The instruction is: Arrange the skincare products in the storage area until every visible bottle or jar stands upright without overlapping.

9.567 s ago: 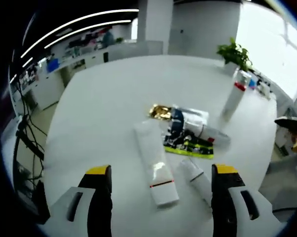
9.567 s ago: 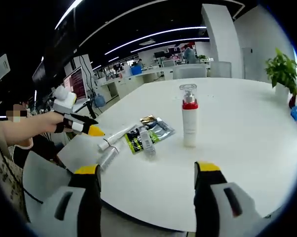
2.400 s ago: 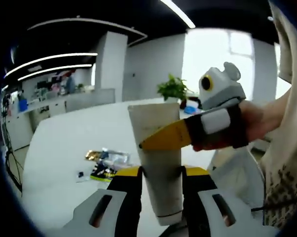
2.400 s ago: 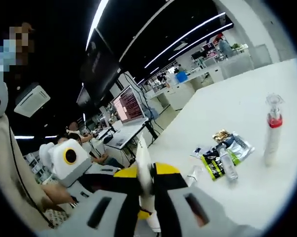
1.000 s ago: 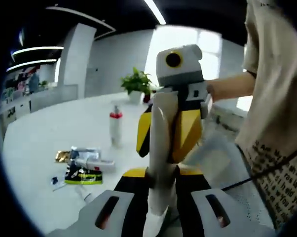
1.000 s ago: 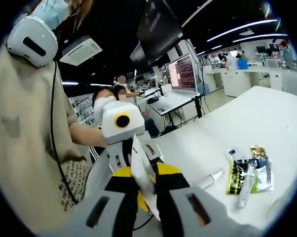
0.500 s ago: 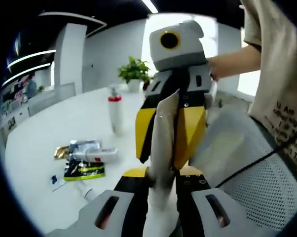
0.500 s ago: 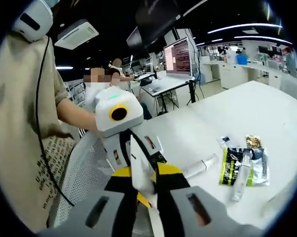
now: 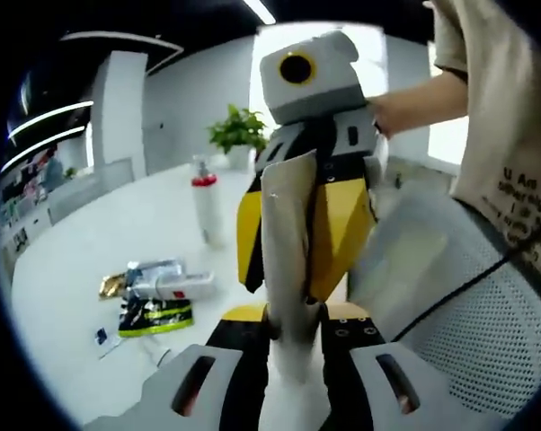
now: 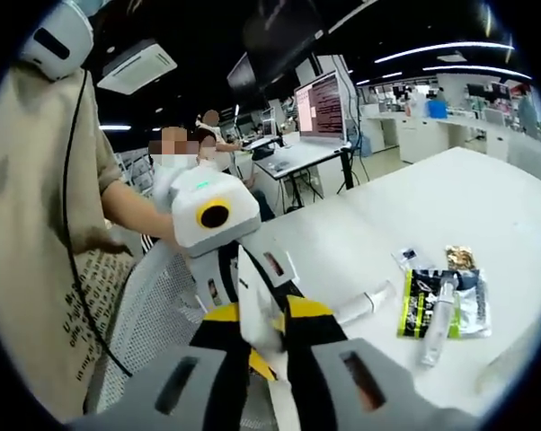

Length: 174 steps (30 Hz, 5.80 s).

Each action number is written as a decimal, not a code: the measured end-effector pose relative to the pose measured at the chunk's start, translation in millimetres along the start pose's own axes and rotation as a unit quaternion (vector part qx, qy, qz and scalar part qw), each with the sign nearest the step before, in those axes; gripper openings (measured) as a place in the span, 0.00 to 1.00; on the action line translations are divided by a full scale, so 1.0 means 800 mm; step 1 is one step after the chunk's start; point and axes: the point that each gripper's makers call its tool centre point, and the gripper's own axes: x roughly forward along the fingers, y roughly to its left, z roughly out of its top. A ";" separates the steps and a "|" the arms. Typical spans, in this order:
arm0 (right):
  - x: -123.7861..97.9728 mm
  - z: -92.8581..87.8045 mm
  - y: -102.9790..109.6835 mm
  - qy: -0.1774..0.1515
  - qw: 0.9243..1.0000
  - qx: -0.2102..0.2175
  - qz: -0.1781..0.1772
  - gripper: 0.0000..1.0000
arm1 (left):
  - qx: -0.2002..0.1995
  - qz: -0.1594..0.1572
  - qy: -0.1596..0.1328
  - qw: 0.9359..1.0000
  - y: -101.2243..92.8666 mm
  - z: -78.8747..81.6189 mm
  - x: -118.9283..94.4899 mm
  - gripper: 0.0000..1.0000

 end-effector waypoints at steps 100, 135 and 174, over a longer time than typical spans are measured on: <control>-0.176 -0.049 -0.169 -0.087 0.959 0.091 -0.252 0.40 | 0.038 -0.010 -0.044 0.998 0.150 0.091 0.176 0.15; -0.194 -0.076 -0.186 -0.084 0.935 0.126 -0.321 0.81 | 0.028 -0.008 -0.054 0.998 0.187 0.096 0.188 0.15; -0.188 -0.073 -0.184 -0.076 0.931 0.126 -0.333 1.00 | -0.035 0.022 -0.053 0.998 0.187 0.094 0.161 0.30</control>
